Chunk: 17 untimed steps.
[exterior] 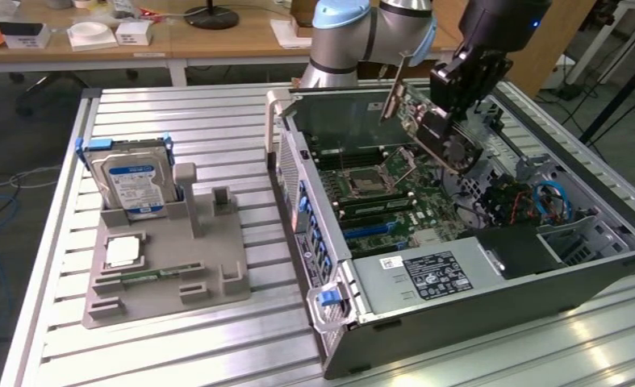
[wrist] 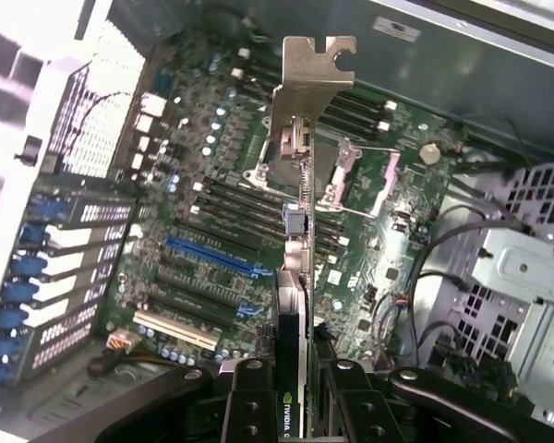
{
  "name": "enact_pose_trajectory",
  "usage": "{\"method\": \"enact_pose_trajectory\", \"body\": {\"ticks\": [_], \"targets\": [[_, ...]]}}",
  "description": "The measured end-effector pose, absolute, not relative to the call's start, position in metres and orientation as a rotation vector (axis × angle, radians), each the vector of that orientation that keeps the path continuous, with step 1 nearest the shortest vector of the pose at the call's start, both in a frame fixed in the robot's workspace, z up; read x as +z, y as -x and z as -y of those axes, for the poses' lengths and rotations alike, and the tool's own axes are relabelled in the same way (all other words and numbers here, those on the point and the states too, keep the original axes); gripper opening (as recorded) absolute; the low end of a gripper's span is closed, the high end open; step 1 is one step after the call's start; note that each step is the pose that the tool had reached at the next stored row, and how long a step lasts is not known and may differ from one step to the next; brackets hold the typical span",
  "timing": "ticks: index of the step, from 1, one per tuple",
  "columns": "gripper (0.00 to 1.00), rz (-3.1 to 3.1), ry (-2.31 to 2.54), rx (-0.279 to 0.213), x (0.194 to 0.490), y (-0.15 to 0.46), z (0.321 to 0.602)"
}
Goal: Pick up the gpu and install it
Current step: 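Insert the gpu into the slot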
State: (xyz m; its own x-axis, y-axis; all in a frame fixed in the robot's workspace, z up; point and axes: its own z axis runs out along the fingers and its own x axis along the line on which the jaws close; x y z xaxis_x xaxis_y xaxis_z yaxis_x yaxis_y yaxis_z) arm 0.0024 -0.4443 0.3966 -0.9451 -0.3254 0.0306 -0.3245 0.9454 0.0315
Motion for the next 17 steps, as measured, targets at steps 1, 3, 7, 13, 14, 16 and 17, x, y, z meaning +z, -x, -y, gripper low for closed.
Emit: {"method": "enact_pose_trajectory", "body": {"ticks": [1,3,7,13,14,16,17], "targets": [[0.26,3.059,-0.536,-0.04,0.3961,-0.0023,0.4442],[0.26,3.049,-0.586,-0.038,0.3954,-0.0023,0.4442],[0.26,3.026,-0.69,-0.034,0.3941,-0.0023,0.4443],[0.26,2.984,-0.849,-0.03,0.3916,-0.0024,0.4442],[0.26,2.977,-0.874,-0.029,0.391,-0.0024,0.4442],[0.26,2.961,-0.925,-0.028,0.3898,-0.0023,0.4443],[0.26,2.953,-0.95,-0.027,0.3892,-0.0023,0.4442]]}}
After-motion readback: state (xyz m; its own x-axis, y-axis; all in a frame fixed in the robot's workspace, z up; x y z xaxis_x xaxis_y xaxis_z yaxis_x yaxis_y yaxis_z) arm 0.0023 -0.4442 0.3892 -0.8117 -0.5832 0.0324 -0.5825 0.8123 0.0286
